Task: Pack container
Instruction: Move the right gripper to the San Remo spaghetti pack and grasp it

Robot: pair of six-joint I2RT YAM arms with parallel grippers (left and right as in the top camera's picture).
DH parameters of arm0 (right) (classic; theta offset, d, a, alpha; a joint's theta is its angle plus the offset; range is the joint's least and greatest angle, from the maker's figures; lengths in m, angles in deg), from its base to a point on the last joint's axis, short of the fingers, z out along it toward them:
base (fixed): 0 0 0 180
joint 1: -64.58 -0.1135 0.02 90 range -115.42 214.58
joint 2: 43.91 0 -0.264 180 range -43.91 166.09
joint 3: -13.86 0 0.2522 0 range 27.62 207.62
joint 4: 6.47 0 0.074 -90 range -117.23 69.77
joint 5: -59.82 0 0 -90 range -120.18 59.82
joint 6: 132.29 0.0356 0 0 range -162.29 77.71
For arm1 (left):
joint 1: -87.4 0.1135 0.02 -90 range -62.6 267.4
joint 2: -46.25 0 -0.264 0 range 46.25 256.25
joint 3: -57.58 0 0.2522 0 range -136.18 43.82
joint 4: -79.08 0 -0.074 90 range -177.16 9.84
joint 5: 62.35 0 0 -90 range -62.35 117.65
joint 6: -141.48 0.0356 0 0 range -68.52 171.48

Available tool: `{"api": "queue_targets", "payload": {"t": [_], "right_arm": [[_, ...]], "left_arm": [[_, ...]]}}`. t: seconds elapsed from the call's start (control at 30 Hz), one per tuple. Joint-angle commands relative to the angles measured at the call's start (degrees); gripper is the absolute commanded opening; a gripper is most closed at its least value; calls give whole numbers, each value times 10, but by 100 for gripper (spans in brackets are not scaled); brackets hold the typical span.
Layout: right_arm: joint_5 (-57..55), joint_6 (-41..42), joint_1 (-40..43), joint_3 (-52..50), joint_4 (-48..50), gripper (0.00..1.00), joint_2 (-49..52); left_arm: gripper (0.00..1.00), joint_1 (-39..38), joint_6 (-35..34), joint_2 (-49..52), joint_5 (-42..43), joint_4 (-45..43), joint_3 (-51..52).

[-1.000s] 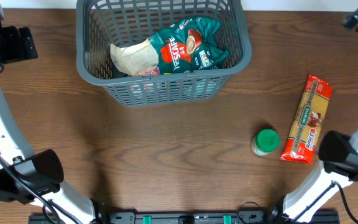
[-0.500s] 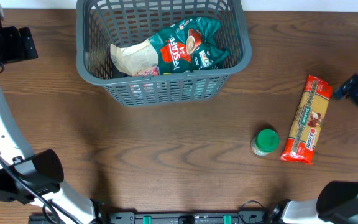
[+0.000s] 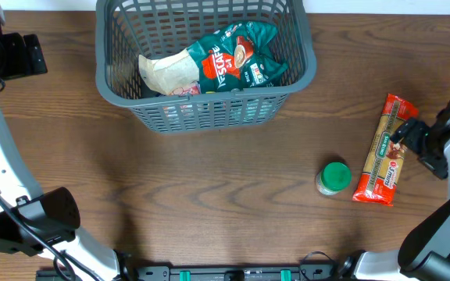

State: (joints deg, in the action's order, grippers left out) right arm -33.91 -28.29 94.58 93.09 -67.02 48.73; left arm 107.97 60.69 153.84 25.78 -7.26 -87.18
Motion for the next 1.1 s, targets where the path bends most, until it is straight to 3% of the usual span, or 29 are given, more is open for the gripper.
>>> {"api": "queue_targets", "payload": {"t": [0.0,0.37,1.07], "right_arm": [[-8,-10,3,-35,44,99,-3],[26,-11,3,-126,164,99,-3],[76,-38,-20,-135,205,99,54]], "left_arm": [[99,0,-1,6,0,3,-3],[99,0,-1,6,0,5,-3],[99,0,-1,6,0,5,-3]]}}
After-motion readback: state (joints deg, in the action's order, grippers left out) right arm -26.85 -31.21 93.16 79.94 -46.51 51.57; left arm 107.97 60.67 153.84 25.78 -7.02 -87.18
